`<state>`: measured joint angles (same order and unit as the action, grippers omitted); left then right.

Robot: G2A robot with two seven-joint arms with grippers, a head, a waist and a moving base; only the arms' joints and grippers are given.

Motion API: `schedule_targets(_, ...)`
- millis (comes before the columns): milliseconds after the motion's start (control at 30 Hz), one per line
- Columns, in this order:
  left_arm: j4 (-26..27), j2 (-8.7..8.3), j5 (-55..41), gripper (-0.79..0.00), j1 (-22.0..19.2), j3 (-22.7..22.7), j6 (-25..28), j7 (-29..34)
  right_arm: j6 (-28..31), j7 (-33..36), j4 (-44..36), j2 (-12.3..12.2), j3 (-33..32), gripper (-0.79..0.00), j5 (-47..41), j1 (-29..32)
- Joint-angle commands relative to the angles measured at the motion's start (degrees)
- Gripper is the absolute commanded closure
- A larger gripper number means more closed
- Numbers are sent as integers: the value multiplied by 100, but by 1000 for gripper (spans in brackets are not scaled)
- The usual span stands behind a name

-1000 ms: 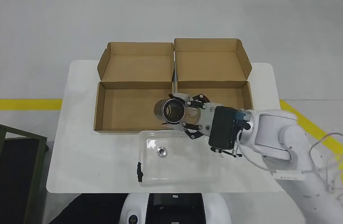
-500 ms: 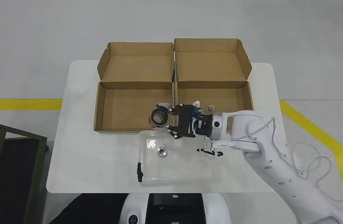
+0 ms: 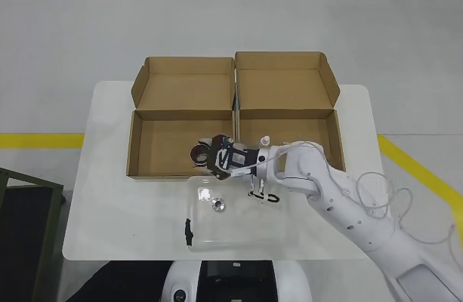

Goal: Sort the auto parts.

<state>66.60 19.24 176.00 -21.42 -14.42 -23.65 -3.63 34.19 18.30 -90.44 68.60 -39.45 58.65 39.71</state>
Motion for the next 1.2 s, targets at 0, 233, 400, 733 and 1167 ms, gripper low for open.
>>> schedule_targets(0,0,0,0,-785,0,0,0,0,-69,35,211,100,166,0,9,-163)
schedule_targets(233,0,0,0,-785,0,0,0,0,-286,181,945,457,643,0,-15,-666)
schedule_targets(400,0,0,0,-785,0,0,0,0,-371,269,1481,734,948,0,-77,-974)
schedule_targets(733,0,0,0,-785,0,0,0,0,-424,297,2536,1314,1457,0,-242,-1369)
schedule_targets(1167,0,0,0,-785,0,0,0,0,-334,84,3693,1878,1690,-95,-204,-1629)
